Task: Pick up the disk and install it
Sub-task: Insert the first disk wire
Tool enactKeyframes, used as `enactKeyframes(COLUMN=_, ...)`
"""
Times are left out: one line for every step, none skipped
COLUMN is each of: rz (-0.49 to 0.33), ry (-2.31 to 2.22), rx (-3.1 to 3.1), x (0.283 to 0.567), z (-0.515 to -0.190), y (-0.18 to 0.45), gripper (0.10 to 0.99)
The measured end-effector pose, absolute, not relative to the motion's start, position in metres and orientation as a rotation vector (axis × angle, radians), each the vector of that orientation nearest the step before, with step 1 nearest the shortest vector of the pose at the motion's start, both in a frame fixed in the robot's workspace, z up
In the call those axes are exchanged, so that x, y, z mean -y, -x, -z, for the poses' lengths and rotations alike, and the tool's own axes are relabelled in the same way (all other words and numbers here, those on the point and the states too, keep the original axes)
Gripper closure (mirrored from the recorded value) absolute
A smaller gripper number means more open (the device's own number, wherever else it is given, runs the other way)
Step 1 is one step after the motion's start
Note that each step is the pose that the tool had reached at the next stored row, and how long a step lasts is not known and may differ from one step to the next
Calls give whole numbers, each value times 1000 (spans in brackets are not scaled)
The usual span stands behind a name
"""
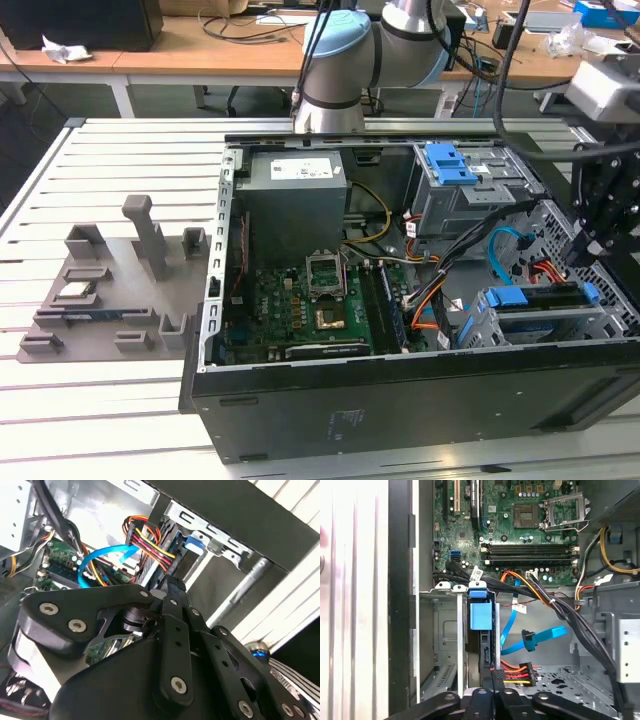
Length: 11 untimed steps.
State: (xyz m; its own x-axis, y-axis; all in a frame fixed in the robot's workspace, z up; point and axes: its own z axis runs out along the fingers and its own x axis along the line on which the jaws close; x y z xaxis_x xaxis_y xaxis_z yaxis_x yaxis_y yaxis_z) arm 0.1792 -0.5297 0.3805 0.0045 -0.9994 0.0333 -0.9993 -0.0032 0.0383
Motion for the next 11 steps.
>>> enactKeyframes(rz=5, ry=-2190, rx=2181, x=530, z=-385, y=-179, gripper=980)
enactKeyframes(rz=5, ry=-2190, rx=2181, x=529, z=-395, y=-179, gripper=980)
enactKeyframes(rz=5, ry=-2190, rx=2181, x=529, z=-405, y=-179, gripper=980)
enactKeyframes(rz=5, ry=-2190, rx=2181, x=529, z=-409, y=-179, gripper=980)
enactKeyframes(rz=5, ry=-2190, rx=2181, x=529, z=-411, y=-179, gripper=980)
enactKeyframes(rz=5, ry=-2190, rx=2181, x=529, z=-413, y=-179, gripper=980)
enactKeyframes(rz=5, ry=-2190, rx=2181, x=529, z=-413, y=-179, gripper=980)
enactKeyframes(rz=5, ry=-2190, rx=2181, x=529, z=-414, y=-179, gripper=980)
enactKeyframes(rz=5, ry=-2190, rx=2181, x=529, z=-414, y=-179, gripper=980)
enactKeyframes(rz=5, ry=-2190, rx=2181, x=529, z=-414, y=-179, gripper=980)
enactKeyframes(rz=5, ry=-2190, rx=2181, x=529, z=-414, y=-179, gripper=980)
